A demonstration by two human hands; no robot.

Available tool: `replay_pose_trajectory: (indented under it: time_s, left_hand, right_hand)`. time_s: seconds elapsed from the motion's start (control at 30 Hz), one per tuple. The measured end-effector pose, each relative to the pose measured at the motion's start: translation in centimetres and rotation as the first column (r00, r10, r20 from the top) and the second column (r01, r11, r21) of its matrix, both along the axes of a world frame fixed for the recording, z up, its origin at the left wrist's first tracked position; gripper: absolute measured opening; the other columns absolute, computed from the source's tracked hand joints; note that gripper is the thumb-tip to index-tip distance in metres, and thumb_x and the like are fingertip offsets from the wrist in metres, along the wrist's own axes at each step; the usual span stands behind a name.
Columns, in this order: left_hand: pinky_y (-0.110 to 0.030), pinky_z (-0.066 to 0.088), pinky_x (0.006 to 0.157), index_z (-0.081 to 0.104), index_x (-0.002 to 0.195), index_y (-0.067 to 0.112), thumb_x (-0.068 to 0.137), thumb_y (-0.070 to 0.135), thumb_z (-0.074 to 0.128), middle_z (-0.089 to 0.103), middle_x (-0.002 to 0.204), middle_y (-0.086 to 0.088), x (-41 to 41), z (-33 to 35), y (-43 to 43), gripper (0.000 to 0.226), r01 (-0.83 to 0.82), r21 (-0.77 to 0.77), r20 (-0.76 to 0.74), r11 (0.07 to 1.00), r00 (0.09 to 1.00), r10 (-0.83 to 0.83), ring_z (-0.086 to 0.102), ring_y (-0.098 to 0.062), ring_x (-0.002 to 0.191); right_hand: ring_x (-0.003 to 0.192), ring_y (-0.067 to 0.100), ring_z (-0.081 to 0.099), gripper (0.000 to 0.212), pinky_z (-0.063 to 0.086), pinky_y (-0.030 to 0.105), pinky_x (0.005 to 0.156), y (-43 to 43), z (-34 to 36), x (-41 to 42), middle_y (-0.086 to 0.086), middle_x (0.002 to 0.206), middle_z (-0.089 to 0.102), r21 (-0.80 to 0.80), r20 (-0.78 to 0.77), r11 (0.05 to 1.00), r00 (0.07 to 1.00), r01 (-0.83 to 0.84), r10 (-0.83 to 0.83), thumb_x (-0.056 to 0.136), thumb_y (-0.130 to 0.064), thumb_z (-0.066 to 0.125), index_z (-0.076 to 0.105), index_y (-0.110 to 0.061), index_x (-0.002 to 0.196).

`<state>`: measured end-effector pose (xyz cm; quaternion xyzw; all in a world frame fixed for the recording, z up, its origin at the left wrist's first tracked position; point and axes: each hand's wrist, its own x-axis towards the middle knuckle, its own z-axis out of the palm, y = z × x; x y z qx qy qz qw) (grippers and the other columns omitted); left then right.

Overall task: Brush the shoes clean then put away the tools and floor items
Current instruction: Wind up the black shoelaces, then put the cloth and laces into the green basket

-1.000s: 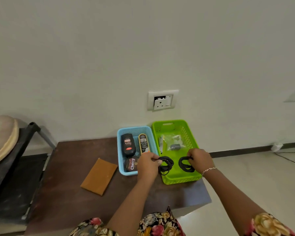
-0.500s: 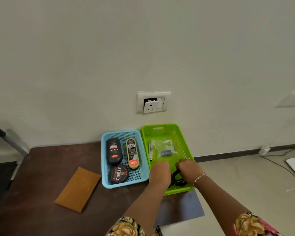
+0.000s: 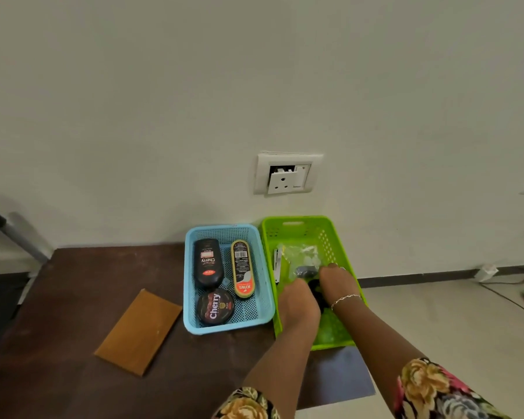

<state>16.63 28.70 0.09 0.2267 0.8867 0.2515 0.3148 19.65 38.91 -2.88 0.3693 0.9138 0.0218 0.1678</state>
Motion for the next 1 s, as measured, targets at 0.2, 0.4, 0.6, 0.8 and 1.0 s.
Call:
replay_pose_trajectory:
  time_s: [0.2,0.4,0.6,0.8,1.0]
  left_hand:
    - [-0.036,0.042,0.09,0.053,0.117,0.002,0.096,0.006,0.036,0.055,0.125,-0.016,0.8,-1.8,1.7,0.027,-0.053,-0.013,0.155,0.999,0.986,0.054,0.052,-0.03,0.115]
    - [-0.034,0.045,0.088,0.055,0.119,0.003,0.095,0.007,0.046,0.057,0.125,-0.015,1.7,-2.4,1.7,0.026,0.031,-0.055,0.099,0.998,0.995,-0.026,0.054,-0.029,0.114]
    - [-0.036,0.042,0.085,0.057,0.113,0.011,0.093,0.005,0.04,0.061,0.115,-0.01,1.5,1.2,-2.6,0.027,0.064,0.178,-0.182,0.982,0.983,-0.031,0.056,-0.028,0.108]
    - [-0.035,0.048,0.075,0.066,0.092,0.012,0.081,0.006,0.064,0.068,0.087,-0.005,-2.6,0.8,-13.1,0.013,-0.387,0.506,-0.094,0.771,0.864,0.495,0.062,-0.024,0.084]
    - [-0.025,0.038,0.068,0.067,0.089,0.01,0.081,0.003,0.065,0.068,0.087,-0.005,-6.4,-1.3,-22.7,0.011,-0.65,0.423,-0.07,0.631,0.671,0.738,0.058,-0.019,0.076]
  right_hand:
    - [0.105,0.032,0.056,0.026,0.044,0.035,0.081,0.9,1.7,0.5,0.014,0.116,0.052,0.019,-0.163,1.0,0.986,-0.012,0.015,0.088,-0.003,0.046,0.053,-0.005,0.114]
    - [0.102,0.034,0.057,0.027,0.043,0.033,0.078,1.5,2.8,2.6,0.014,0.113,0.055,0.019,-0.301,1.0,0.953,-0.012,0.017,0.091,-0.007,0.047,0.056,-0.007,0.117]
    - [0.089,0.036,0.06,0.02,0.045,0.036,0.071,-1.8,2.7,3.4,0.014,0.099,0.062,-0.059,-0.514,0.995,0.857,-0.083,0.041,0.084,-0.008,0.057,0.065,-0.007,0.102]
    - [0.061,0.024,0.06,0.008,0.035,0.027,0.061,-10.4,2.1,2.0,0.003,0.075,0.061,-0.037,-0.773,0.975,0.625,-0.221,0.112,0.075,-0.016,0.057,0.064,-0.017,0.08]
    - [0.073,0.009,0.056,0.013,0.043,0.018,0.066,-21.0,1.2,-1.7,-0.007,0.071,0.061,-0.449,-0.81,0.833,0.541,-0.323,-0.227,0.079,-0.015,0.057,0.058,-0.027,0.072]
